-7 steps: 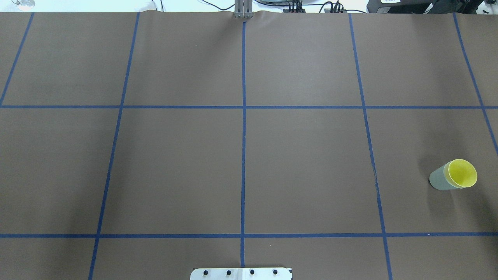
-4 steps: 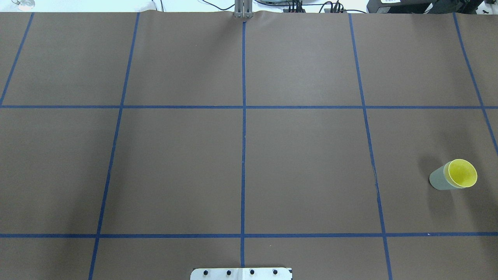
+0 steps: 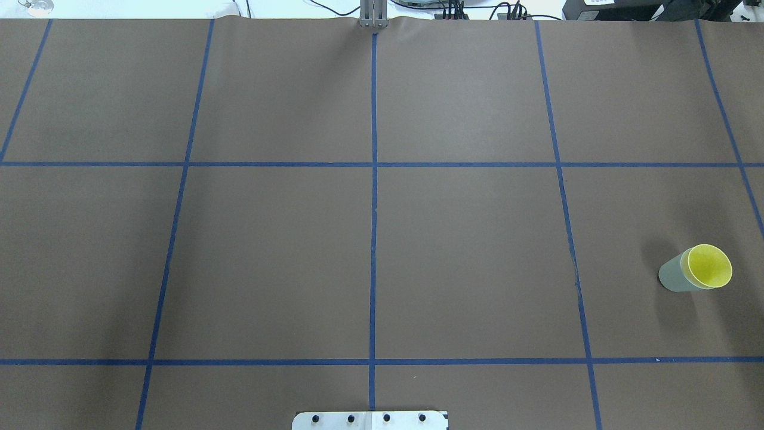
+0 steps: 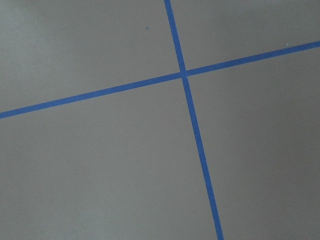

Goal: Transfer and stack yellow cup on green cup

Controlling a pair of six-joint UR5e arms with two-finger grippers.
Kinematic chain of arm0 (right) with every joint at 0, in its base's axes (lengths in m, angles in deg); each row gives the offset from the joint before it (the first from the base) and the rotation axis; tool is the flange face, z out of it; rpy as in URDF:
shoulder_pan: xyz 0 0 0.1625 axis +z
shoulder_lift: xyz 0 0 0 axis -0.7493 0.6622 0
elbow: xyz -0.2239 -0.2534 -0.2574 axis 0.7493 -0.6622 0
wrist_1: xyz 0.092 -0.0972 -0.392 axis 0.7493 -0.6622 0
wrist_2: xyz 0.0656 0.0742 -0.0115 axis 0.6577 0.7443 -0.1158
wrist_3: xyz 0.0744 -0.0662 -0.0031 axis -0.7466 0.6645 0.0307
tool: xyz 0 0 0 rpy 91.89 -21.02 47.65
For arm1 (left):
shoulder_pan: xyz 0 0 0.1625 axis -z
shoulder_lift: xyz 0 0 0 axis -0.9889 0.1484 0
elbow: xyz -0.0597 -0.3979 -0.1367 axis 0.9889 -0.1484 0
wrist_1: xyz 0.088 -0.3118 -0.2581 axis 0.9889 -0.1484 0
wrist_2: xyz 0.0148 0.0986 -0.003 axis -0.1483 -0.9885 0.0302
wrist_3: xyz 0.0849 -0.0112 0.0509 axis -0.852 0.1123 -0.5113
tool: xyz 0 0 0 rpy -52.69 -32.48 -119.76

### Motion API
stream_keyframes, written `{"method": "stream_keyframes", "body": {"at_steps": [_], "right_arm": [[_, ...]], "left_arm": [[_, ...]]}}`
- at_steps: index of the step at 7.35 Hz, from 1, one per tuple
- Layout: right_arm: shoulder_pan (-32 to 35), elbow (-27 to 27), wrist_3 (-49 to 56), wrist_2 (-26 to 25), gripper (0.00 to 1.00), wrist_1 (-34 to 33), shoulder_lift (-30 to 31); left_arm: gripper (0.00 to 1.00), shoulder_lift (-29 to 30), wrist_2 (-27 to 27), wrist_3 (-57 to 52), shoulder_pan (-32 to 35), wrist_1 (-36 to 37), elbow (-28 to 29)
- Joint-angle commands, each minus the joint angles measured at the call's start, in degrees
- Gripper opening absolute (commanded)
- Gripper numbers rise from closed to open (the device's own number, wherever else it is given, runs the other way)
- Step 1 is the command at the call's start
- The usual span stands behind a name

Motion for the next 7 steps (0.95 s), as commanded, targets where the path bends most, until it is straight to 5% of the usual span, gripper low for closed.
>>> {"method": "stream_keyframes", "body": {"at_steps": [1,7], "right_arm": [[0.00,0.06,-0.01,0.14,1.00,0.07,0.23],[0.00,-0.11,-0.01,0.14,1.00,0.07,0.76]], "left_arm": [[1.00,0.35,0.15,0.17,-0.02,-0.63,1.47],[1.00,0.09,1.12,-0.36,-0.02,-0.89,2.18]]}}
